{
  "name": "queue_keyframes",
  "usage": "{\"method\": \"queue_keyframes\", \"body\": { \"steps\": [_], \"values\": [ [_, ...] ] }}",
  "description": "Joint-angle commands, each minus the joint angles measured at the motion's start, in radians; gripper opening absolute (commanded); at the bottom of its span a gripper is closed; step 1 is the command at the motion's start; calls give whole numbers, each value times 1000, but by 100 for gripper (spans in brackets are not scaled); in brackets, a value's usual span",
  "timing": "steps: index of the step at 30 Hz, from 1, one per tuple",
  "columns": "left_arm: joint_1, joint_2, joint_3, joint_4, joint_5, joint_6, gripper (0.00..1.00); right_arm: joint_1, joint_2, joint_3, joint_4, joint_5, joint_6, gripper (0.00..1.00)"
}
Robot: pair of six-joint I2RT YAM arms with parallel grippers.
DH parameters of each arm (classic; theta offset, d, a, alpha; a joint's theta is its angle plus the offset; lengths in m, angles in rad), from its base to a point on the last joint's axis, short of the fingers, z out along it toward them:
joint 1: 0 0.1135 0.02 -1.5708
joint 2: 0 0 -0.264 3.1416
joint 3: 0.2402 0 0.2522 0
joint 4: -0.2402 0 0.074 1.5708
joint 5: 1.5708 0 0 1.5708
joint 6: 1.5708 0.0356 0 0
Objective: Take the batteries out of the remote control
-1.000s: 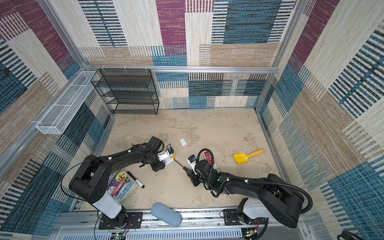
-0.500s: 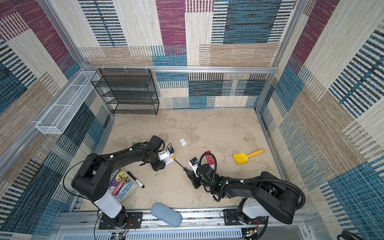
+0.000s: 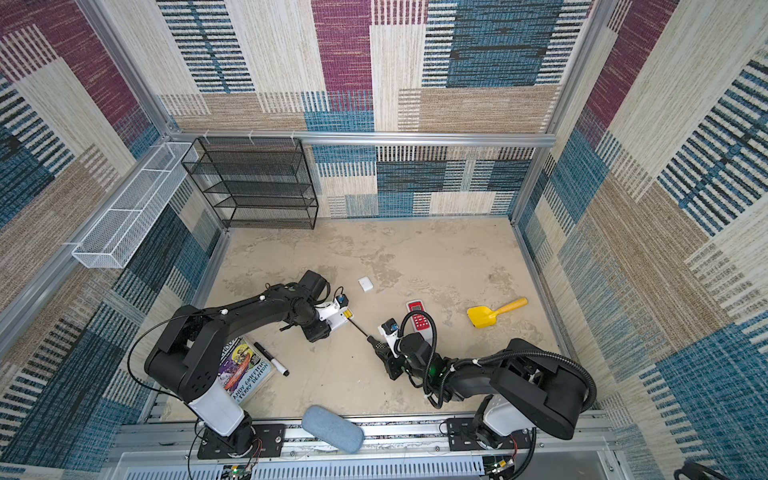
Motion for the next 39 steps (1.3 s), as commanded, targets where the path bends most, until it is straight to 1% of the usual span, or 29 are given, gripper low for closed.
{"method": "queue_keyframes", "body": {
  "steps": [1, 8, 15, 24, 30, 39],
  "values": [
    [-11, 21, -11, -118, 147, 79, 59, 0, 14, -7, 91, 80, 6, 0],
    [-11, 25, -6, -127, 158, 79, 59, 5, 68, -12, 163, 92, 1, 0],
    [-11, 34, -3, -133, 163, 73, 58, 19, 89, -38, 227, 142, -8, 0],
    [-10, 38, -1, -142, 176, 77, 58, 24, 88, -50, 271, 153, -29, 0],
    [-10, 38, 4, -147, 196, 76, 57, 28, 137, -34, 280, 153, -45, 0],
    [-10, 41, 9, -157, 222, 75, 57, 52, 186, -48, 337, 207, -58, 0]
  ]
}}
